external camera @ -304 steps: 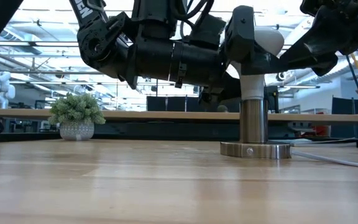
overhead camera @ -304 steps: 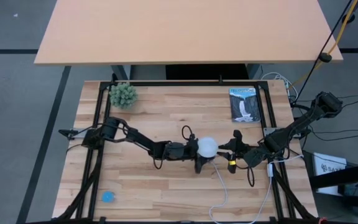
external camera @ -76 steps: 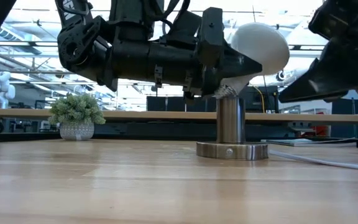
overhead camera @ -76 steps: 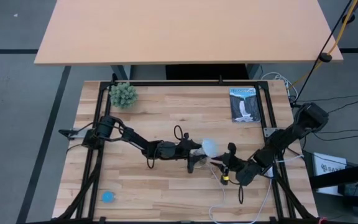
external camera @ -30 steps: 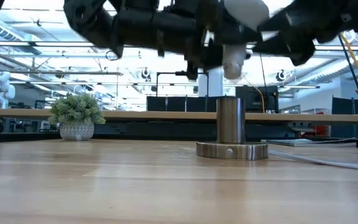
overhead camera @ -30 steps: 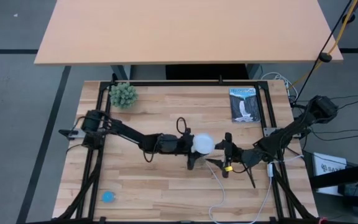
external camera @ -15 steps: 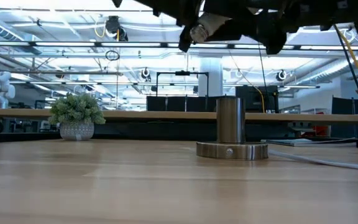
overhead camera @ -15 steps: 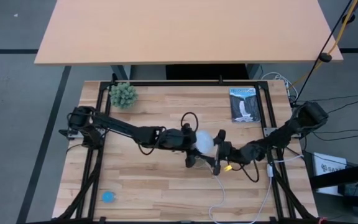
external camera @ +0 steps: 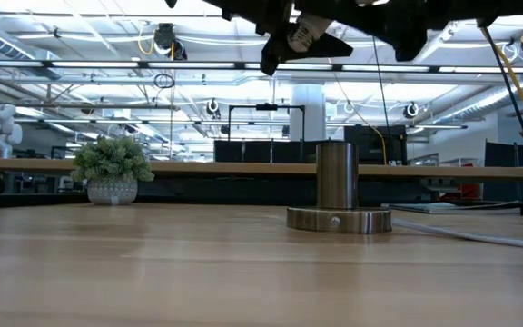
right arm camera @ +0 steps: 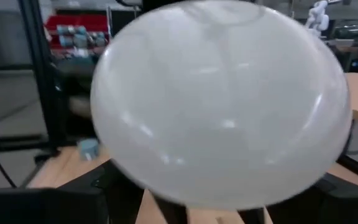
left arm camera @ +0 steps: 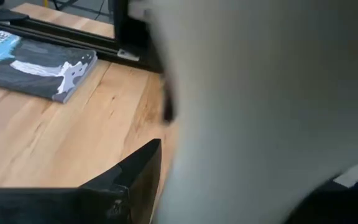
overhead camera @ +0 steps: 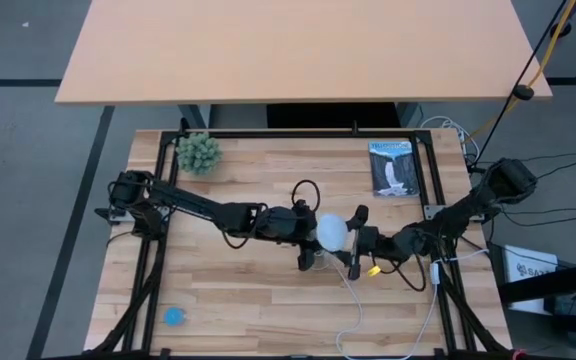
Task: Screw lightbulb
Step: Insert the lightbulb into the lamp
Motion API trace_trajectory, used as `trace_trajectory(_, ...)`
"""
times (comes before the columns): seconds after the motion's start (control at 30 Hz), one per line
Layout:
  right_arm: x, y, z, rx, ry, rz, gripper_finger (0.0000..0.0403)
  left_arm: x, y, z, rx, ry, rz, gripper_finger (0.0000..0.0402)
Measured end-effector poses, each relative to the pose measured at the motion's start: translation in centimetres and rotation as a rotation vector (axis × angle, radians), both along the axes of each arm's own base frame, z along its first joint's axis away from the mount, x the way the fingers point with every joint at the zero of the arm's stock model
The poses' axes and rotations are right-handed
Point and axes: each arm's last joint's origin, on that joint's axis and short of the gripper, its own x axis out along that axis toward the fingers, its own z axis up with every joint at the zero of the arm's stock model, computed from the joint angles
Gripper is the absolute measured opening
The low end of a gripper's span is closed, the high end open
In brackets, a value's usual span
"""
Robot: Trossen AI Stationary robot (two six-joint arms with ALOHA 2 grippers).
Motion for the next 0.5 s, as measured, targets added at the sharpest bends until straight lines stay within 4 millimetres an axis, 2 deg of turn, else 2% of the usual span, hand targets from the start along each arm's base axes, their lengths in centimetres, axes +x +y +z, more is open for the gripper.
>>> trace_trajectory(0.5, 0.3, -0.58, 0.28, -0.063, -0.019, 0.023, 0.0265, -0.04, -0.13, 0.07, -0.133, 0.003, 0.026, 0.0208)
